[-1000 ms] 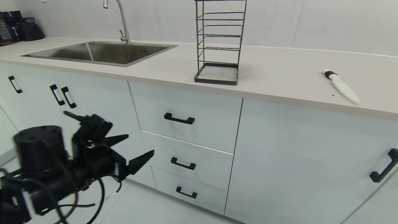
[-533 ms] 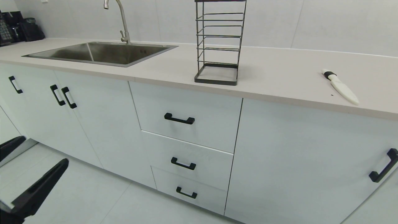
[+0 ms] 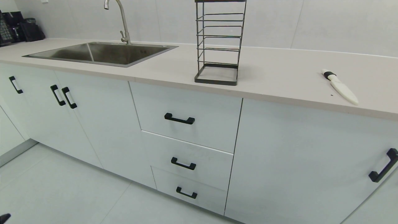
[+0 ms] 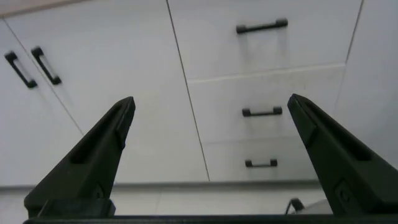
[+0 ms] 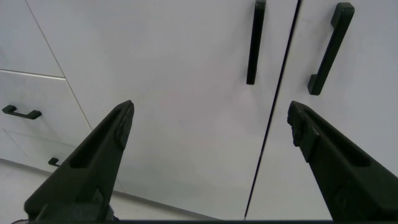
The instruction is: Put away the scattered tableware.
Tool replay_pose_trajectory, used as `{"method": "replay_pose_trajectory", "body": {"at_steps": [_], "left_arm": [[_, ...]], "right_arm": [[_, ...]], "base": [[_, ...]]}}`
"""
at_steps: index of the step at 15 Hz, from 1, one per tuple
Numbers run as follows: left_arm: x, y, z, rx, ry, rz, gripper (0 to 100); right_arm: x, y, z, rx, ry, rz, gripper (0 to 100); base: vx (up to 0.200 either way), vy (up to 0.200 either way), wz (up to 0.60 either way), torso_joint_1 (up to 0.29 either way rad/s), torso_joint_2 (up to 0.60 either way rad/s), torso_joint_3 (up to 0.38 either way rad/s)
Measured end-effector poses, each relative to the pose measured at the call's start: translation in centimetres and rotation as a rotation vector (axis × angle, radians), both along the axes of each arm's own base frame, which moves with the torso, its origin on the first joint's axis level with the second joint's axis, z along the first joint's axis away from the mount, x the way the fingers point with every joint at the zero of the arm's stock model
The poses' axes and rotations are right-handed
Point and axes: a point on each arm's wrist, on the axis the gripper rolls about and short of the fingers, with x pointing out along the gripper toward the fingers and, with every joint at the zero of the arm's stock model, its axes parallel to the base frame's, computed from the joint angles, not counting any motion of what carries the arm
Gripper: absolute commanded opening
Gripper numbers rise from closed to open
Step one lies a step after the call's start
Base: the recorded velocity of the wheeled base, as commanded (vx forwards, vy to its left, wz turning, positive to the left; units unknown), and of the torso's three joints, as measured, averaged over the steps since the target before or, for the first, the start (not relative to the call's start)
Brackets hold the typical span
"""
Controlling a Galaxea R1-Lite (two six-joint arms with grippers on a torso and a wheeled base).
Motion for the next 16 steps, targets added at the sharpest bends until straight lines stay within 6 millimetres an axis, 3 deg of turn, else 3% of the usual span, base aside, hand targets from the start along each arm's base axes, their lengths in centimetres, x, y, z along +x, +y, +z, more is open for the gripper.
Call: {"method": "replay_pose_trajectory", "body": {"at_steps": [4,11,14,16], "left_arm": [[-0.97,0.33,-1.48,-0.115,0.020,0.177,100],[-1.15,0.34,-1.58,-0.149,0.002,0.180,100],[-1.15,0.37,-1.59,-0.149,0.001,0.194,100],[-1.15,0.37,-1.59,-0.150,0.002,0.196,100]], "right_arm": [[0.00,0.00,0.00,0.001,0.000,0.000,100],[0.00,0.00,0.00,0.001,0.000,0.000,100],[0.00,0.00,0.00,0.001,0.000,0.000,100],[0.00,0.00,0.01,0.001,0.000,0.000,100]], "base": [[0.000,0.000,0.00,0.000,0.00,0.000],[0.000,0.000,-0.51,0.001,0.00,0.004],[0.000,0.000,0.00,0.000,0.00,0.000],[0.200,0.000,0.00,0.002,0.00,0.002]]}}
